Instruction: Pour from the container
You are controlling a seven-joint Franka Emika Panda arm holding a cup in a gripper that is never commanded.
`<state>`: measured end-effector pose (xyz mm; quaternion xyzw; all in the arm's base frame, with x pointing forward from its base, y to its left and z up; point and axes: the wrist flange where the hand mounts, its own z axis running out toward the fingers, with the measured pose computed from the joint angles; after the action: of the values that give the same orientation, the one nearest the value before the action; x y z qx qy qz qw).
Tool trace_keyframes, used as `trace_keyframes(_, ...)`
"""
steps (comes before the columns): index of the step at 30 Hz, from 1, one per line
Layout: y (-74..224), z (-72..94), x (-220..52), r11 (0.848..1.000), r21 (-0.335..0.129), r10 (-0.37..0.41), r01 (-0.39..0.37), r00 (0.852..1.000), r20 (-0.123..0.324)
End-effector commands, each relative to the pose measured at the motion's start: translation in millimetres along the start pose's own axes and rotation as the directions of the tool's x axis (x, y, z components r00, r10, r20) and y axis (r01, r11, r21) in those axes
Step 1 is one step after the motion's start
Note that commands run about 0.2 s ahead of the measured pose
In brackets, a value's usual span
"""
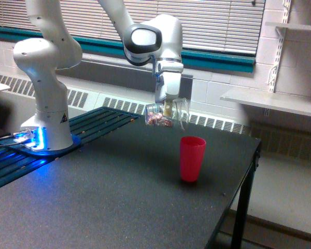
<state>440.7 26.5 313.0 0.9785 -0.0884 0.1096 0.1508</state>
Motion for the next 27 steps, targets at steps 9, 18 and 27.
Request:
trace_keyframes(9, -18.0, 3.3, 0.4, 0.998, -0.057, -0.018, 0.019, 1.0, 0.022)
trace_keyframes(18, -19.3, 6.5, 0.4, 0.996, -0.083, -0.015, 0.018, 0.999, 0.033)
trace_keyframes(27, -19.6, 6.3, 3.8, 0.995, -0.098, -0.004, 0.007, 1.0, 0.031)
